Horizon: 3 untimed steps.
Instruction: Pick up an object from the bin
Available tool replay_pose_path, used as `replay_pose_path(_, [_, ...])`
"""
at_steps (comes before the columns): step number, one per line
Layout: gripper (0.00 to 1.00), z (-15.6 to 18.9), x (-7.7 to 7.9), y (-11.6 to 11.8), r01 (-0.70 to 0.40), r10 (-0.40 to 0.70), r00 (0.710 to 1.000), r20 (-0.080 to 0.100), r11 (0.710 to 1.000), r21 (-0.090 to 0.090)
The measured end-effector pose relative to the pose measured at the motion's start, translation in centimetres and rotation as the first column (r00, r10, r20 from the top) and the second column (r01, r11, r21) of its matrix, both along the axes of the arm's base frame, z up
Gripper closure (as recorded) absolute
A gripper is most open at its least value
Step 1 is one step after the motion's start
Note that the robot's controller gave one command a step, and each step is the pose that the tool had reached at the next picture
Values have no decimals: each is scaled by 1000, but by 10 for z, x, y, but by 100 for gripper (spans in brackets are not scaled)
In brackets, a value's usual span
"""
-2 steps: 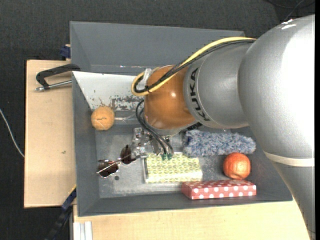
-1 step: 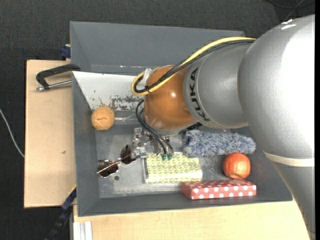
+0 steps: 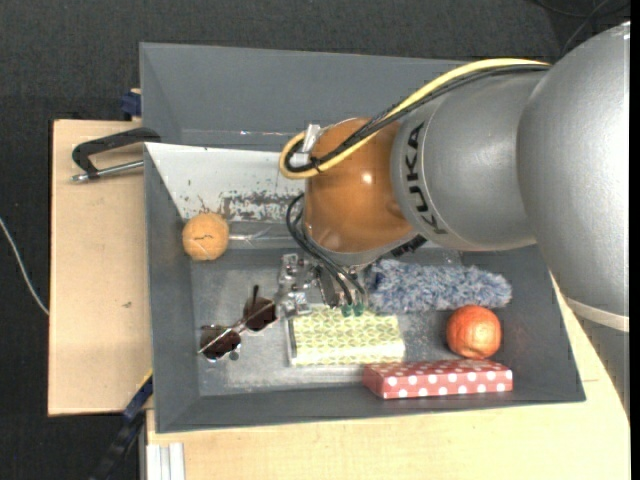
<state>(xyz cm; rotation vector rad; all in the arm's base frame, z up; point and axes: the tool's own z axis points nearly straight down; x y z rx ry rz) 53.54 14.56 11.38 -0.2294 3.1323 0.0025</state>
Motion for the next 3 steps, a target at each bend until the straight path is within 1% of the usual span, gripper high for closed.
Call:
replay_pose_path(1, [100,60,4,3,-57,57,998,4,998,0])
replay_pose_path(2, [100,100,-8,11,-352,352,936,4,936,-1])
replay_pose_path(3, [0,21,-43,-64,-311,311,950,-4,950,-1])
